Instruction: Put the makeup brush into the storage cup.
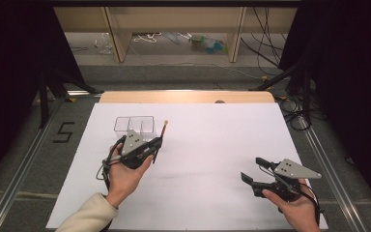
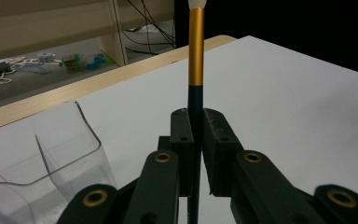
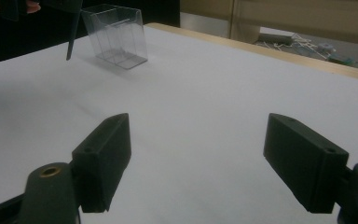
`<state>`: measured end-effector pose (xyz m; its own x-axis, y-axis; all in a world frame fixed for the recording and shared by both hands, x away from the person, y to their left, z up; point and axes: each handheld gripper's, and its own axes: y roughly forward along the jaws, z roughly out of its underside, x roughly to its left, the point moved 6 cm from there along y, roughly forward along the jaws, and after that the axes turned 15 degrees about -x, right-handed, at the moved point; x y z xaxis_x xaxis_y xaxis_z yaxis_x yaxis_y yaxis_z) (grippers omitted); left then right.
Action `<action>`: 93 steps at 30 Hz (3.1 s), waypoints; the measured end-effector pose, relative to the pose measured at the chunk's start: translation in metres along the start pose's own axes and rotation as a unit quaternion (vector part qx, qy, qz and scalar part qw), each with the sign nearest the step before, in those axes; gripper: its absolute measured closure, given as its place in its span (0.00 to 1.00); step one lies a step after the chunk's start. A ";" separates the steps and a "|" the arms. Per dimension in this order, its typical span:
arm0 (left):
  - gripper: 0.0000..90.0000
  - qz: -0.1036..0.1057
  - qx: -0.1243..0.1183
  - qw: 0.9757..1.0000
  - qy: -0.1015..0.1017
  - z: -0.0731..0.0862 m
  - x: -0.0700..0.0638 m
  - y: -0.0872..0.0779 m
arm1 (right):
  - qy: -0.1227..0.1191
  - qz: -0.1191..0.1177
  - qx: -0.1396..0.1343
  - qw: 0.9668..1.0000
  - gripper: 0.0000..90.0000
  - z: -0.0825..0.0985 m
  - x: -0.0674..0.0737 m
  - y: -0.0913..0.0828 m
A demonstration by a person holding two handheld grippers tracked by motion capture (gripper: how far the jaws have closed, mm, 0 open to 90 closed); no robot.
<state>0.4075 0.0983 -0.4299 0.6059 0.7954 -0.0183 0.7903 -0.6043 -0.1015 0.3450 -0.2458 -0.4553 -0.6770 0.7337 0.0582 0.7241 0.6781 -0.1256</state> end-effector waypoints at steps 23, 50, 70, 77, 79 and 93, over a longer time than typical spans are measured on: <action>0.92 -0.006 -0.020 1.000 0.000 -0.006 0.004 -0.002 | -0.003 0.001 -0.022 1.000 0.27 -0.004 -0.002 0.005; 0.92 -0.013 -0.028 1.000 0.005 -0.009 0.008 -0.003 | 0.007 0.005 -0.035 0.999 0.28 -0.006 -0.007 0.014; 0.92 -0.022 -0.037 0.999 0.002 -0.015 0.015 -0.005 | 0.001 0.006 -0.019 1.000 0.28 -0.004 -0.007 0.011; 0.92 -0.026 -0.039 0.999 -0.001 -0.016 0.017 -0.006 | 0.005 -0.001 -0.021 1.000 0.28 -0.003 -0.006 0.012; 0.92 -0.026 -0.039 0.999 0.000 -0.016 0.018 -0.006 | 0.006 -0.001 -0.022 1.000 0.28 -0.004 -0.006 0.012; 0.92 -0.035 -0.043 0.998 0.006 -0.018 0.021 -0.007 | 0.004 0.002 -0.018 1.000 0.28 -0.003 -0.006 0.011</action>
<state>0.4166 0.1185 -0.4119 0.5502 0.8351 -0.0032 0.8349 -0.5501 -0.0168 0.3577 -0.2425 -0.4540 -0.6734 0.7364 0.0651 0.7311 0.6764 -0.0898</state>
